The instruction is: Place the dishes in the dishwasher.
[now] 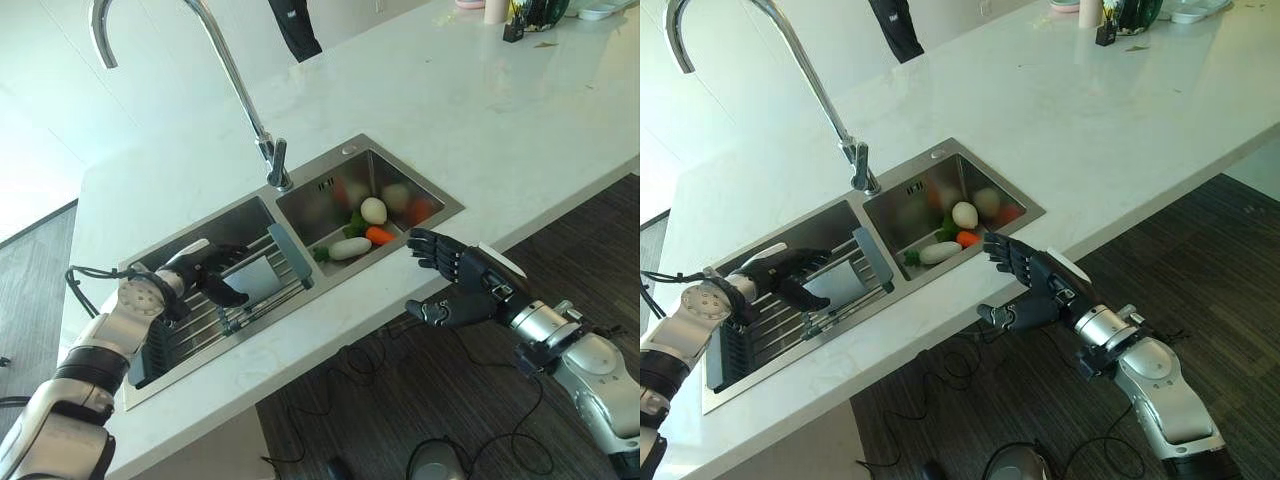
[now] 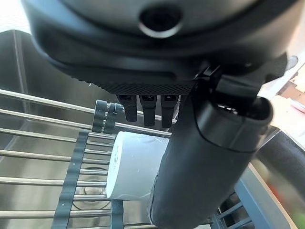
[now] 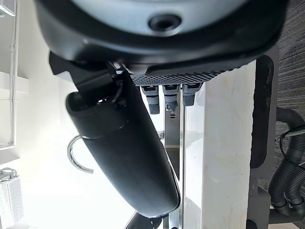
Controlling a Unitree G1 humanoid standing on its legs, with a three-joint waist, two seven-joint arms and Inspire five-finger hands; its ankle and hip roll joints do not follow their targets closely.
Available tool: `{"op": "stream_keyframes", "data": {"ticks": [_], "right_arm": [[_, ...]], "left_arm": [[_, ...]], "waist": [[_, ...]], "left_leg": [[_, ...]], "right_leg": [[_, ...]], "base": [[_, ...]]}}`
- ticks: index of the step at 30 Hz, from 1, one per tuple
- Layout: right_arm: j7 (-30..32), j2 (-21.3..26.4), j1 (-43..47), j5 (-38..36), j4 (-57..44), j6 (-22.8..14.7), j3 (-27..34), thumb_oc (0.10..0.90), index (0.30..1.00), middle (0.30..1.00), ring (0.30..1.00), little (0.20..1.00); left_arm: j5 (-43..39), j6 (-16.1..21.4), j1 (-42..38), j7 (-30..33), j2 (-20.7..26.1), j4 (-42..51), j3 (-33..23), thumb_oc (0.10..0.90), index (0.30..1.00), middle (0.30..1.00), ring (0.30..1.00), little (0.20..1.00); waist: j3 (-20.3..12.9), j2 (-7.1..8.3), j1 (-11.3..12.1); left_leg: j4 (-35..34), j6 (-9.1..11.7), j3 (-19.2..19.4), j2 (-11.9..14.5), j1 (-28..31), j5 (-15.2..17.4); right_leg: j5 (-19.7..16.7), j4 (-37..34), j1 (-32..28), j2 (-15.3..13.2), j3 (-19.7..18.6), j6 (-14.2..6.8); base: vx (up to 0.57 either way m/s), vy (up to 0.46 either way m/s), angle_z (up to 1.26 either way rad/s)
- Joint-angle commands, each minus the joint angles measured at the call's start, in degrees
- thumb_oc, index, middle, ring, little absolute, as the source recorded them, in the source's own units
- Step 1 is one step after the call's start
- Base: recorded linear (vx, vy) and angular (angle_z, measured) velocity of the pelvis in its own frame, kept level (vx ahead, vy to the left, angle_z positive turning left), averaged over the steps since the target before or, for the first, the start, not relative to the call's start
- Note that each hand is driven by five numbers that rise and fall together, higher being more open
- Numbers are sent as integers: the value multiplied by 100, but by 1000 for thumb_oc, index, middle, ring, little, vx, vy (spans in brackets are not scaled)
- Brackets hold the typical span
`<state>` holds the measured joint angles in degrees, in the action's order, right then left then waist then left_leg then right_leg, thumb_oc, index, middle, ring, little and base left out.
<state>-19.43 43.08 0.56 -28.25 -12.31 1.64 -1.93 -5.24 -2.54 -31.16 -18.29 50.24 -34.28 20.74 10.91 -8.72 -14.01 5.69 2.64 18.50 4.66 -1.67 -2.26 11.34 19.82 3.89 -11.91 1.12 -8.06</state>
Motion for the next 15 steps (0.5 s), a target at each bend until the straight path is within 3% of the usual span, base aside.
{"op": "stream_keyframes", "data": {"ticks": [1,15], "right_arm": [[29,5,875,-332,-311,-636,192,800,900,900,900,900],[69,-29,863,-301,-341,-641,142,800,900,900,900,900]], "left_arm": [[130,95,-906,141,123,-219,-210,800,900,900,900,900],[301,-3,-860,126,81,-525,-267,800,900,900,900,900]], "waist": [[-348,23,118],[-322,45,108]], "left_leg": [[1149,-145,-57,-114,80,1446],[1149,-167,-38,-124,69,1452]], "right_leg": [[-361,-263,203,297,367,2],[-383,-263,234,310,347,3]], "base": [[16,-3,-3],[0,0,0]]}}
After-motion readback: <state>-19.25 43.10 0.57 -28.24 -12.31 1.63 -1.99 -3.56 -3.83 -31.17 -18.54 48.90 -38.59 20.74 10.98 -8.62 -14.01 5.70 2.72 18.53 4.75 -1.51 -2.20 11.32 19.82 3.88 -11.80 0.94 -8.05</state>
